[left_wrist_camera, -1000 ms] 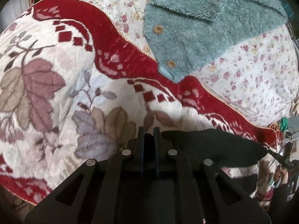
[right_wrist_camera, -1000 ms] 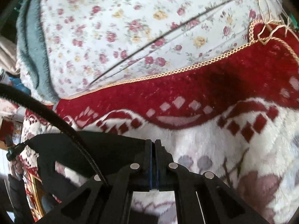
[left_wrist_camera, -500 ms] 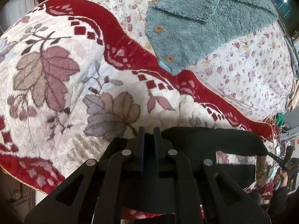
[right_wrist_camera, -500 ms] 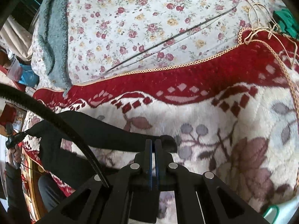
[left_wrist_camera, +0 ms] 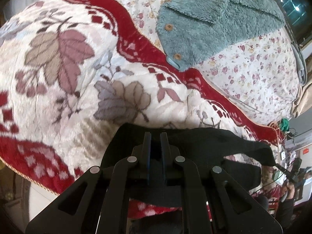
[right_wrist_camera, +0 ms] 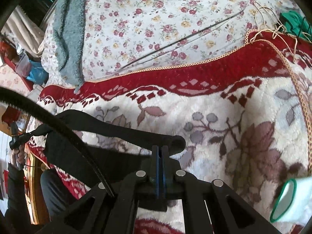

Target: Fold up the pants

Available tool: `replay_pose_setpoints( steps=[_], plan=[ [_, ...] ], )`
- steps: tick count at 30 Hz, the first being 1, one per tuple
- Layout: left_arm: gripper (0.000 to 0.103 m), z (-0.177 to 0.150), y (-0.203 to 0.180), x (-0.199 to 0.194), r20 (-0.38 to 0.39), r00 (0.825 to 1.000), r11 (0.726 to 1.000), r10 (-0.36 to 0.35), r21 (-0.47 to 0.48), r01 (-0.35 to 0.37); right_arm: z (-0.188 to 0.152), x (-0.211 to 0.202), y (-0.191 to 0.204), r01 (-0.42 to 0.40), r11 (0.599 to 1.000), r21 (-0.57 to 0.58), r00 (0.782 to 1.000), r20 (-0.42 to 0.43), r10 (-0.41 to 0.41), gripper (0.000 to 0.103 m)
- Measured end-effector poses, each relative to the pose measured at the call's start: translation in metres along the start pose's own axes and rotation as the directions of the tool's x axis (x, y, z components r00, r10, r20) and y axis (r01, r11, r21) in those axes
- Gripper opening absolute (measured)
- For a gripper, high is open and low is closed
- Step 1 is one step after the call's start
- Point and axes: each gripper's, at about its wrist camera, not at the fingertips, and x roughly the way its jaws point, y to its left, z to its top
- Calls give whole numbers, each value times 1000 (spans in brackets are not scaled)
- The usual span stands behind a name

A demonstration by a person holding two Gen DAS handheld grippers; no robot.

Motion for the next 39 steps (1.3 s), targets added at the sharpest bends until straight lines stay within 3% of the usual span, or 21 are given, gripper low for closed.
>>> replay_pose_setpoints(
  steps=[10,15,19,22,25,34,37,39],
  plan=[
    [8,-36,39,-5,17,998,994,-59,-91,60,-36,-9,-16,9,1000,23,1000,-4,-9,0],
    [8,-47,37,7,2,1000,999,12,-50,-12,-51,0,-19,-60,996,69,997,-42,63,1],
    [8,-56,26,17,9,995,994,103,25,-103,-62,16,-19,-93,981,172,990,-88,109,14],
    [8,-58,27,19,14,994,993,109,36,-109,-67,23,-17,-81,974,211,988,-112,107,25],
    [8,-58,32,20,12,996,996,90,18,-90,-70,30,-18,-75,972,222,986,-128,105,26],
    [8,-60,31,19,15,997,997,81,6,-81,-60,65,-31,-60,962,268,977,-180,111,26],
    [8,-61,31,17,21,997,997,74,6,-74,-60,64,-23,-70,975,210,979,-172,107,9],
    [8,-62,32,12,34,998,998,62,-9,-62,-61,58,-16,-77,983,167,983,-152,103,7]
  ],
)
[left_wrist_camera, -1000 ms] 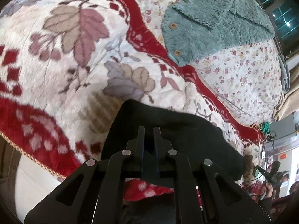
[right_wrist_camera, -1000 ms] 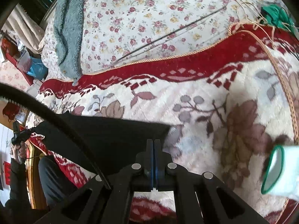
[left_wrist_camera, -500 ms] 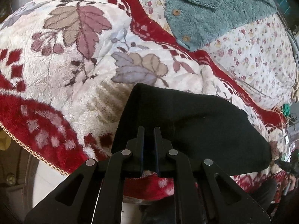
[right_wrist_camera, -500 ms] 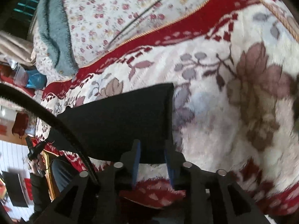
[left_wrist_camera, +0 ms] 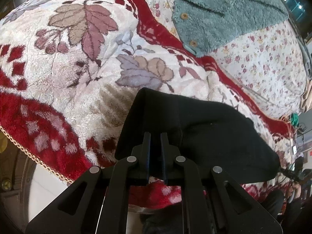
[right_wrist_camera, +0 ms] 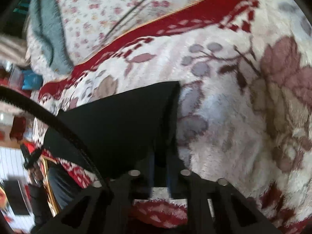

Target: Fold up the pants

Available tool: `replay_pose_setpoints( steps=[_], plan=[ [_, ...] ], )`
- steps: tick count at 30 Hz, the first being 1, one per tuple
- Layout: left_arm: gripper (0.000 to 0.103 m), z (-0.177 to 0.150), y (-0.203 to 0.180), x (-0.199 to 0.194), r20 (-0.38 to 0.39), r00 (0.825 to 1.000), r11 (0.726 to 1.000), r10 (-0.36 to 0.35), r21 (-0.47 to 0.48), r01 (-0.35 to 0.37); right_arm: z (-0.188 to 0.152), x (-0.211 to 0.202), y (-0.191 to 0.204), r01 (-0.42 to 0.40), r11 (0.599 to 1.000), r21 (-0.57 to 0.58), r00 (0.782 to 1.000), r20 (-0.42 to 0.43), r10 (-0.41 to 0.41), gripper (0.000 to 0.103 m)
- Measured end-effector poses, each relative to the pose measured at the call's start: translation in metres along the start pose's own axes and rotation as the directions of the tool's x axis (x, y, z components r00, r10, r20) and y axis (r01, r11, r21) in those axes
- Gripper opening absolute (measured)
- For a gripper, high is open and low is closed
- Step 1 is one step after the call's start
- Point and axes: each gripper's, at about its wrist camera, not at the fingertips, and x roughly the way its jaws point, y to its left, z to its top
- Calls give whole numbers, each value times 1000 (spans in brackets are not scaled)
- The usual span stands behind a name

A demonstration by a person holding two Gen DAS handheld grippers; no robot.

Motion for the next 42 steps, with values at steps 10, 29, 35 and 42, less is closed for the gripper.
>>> replay_pose_setpoints(
  steps=[10,29,35,42],
  plan=[
    [8,-6,-6,-27,40,998,999,-42,1,42,-7,-31,6,-94,995,-26,994,46,95,6],
    [8,-32,29,-12,11,999,993,-50,-107,51,-19,-38,-43,-90,994,55,995,46,88,2],
    [8,-29,41,-1,10,1000,990,9,-142,-7,-16,-26,-17,-51,999,2,997,52,51,6],
    [8,-25,44,11,6,996,989,85,-121,-83,-14,-18,11,-19,998,-56,1000,23,20,14]
  ],
)
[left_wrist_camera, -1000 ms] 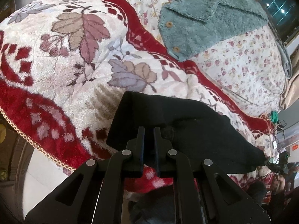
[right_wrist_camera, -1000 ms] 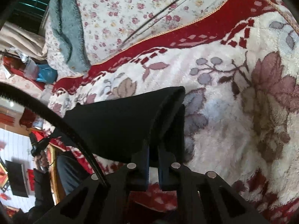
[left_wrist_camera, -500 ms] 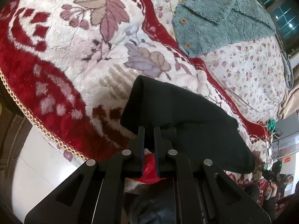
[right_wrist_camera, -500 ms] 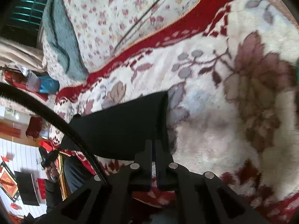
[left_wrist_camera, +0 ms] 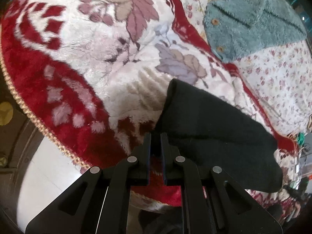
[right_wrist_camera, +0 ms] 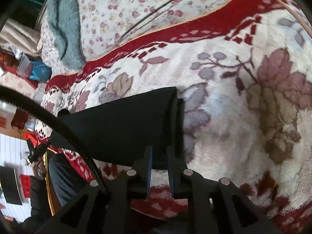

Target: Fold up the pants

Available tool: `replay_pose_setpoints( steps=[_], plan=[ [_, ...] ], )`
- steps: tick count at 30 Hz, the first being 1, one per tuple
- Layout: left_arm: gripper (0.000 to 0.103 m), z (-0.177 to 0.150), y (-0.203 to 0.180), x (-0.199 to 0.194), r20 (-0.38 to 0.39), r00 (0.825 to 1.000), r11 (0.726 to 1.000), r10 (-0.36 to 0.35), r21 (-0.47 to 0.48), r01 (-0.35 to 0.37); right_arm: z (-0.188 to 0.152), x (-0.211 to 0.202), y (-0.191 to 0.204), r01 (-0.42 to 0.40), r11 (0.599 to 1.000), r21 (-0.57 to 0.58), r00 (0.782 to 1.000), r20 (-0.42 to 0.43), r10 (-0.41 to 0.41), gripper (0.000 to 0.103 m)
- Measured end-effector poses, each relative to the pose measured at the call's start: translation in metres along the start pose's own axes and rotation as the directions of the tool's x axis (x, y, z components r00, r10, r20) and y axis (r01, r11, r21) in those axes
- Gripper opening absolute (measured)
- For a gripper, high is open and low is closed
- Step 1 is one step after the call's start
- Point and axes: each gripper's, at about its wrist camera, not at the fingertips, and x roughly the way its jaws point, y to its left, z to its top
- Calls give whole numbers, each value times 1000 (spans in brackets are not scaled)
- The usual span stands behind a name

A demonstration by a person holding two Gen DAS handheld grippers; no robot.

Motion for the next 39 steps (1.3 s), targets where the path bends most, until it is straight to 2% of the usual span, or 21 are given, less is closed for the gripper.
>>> replay_pose_setpoints(
  steps=[4,6,8,9,12,14,16,17,20,22,23,24,26,27,28,30,31,34,36,38,39],
  plan=[
    [13,6,-7,13,21,995,994,95,48,-96,1,3,21,-19,999,-34,1000,1,19,15],
    [12,10,4,14,28,975,975,221,-16,-221,0,10,35,-31,998,-57,999,-13,30,18],
    [12,14,26,11,4,966,957,258,-136,-255,-1,18,45,-47,996,-71,999,-27,45,20],
    [12,15,28,6,20,967,957,256,-149,-250,-2,23,50,-55,995,-79,998,-32,53,20],
    [12,13,-8,-18,137,972,982,189,-39,-185,-3,33,61,-74,994,-83,997,-29,72,20],
    [12,6,-53,-30,180,982,992,60,98,-78,-1,40,73,-83,991,-102,996,-18,82,20],
    [13,-3,-98,-33,159,982,966,-98,251,56,0,47,82,-87,989,-119,996,-12,86,20],
    [13,-6,-112,-29,131,982,950,-138,298,94,0,53,87,-80,989,-124,997,-5,80,20],
    [13,-8,-133,4,63,996,930,-65,365,37,0,74,90,-23,988,-152,1000,-2,23,20],
    [13,0,-114,31,1,1000,951,3,308,-3,-3,87,80,29,991,-134,999,-29,-34,20],
    [13,3,-104,39,-15,999,960,34,278,-28,-4,88,76,18,993,-117,999,-30,-21,20],
    [13,8,-88,44,-30,999,971,18,238,-10,-6,85,68,-10,997,-79,1000,-24,8,20],
    [9,11,-72,45,-52,996,979,-72,188,81,-7,81,58,-19,999,-26,999,-37,18,20],
    [3,13,-68,46,-60,996,981,-69,180,78,-6,78,52,-26,1000,5,999,-43,26,20],
    [3,15,-67,46,-63,996,981,-65,180,76,-5,77,50,-22,1000,21,999,-46,23,20],
    [3,19,-68,43,-30,999,979,-17,204,23,-3,75,52,-6,999,42,999,-47,8,20],
    [3,21,-68,42,7,999,975,43,217,-44,-2,74,54,6,999,49,999,-45,-4,20],
    [3,25,-70,44,11,998,982,60,180,-61,0,71,71,21,998,62,1000,-19,-20,21],
    [3,29,-82,41,54,989,969,136,200,-144,7,74,91,-29,999,41,1000,5,28,21],
    [3,32,-98,31,136,962,948,238,182,-260,13,83,112,-79,996,38,997,22,79,22],
    [3,35,-103,26,156,963,956,218,163,-243,17,92,126,-118,992,31,993,25,118,22]
  ],
)
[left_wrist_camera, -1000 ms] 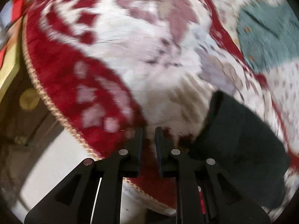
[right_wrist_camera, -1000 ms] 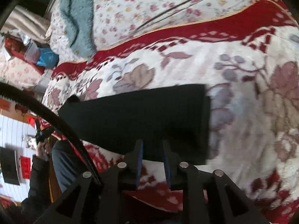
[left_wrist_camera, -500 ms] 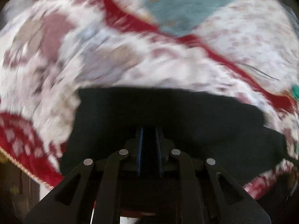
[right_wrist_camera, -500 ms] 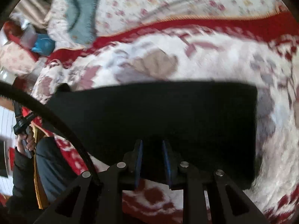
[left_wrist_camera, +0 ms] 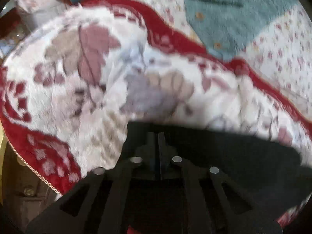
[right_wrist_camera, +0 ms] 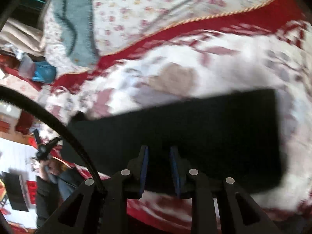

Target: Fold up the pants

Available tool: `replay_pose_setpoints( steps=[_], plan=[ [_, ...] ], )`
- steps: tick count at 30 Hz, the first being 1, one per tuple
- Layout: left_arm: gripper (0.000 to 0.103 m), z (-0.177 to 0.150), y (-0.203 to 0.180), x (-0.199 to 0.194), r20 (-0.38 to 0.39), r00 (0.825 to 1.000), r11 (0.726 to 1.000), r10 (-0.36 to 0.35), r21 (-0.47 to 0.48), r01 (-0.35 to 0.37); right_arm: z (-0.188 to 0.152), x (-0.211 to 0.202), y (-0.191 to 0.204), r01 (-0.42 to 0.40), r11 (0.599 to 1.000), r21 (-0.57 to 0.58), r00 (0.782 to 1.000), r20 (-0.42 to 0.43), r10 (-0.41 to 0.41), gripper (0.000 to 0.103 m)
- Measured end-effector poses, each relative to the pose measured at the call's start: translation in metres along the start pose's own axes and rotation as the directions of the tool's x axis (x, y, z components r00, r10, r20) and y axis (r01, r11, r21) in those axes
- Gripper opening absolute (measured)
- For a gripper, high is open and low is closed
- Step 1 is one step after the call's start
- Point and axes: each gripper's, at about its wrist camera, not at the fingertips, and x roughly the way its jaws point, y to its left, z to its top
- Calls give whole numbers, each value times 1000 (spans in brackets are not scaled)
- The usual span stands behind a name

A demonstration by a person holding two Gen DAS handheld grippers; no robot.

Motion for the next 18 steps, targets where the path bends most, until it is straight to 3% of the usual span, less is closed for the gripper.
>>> replay_pose_setpoints(
  steps=[2,4,6,8,13,15,17,18],
  plan=[
    [3,7,-11,-9,32,990,988,-136,-69,138,6,23,19,-51,998,-21,998,-25,50,23],
    [3,9,-32,-5,17,962,959,-272,-75,273,9,54,33,-55,997,-60,995,-90,49,23],
    [4,8,-54,9,-45,967,968,-251,-36,250,10,73,33,-29,994,-102,991,-133,15,22],
    [4,2,-70,38,-168,968,982,-186,13,191,12,67,19,-84,994,-76,990,-120,74,19],
    [6,9,-83,39,-152,977,988,-150,19,154,19,27,-54,-135,985,111,988,-63,143,2],
    [6,7,-106,24,-126,964,969,-233,51,241,17,9,-77,-97,984,150,994,-43,104,2],
    [6,4,-128,16,-123,946,947,-299,81,310,15,-2,-92,-126,976,177,990,-39,134,3],
    [6,-1,-140,12,-124,934,934,-334,94,346,13,-10,-98,-46,984,172,998,-35,52,3]
  ],
)
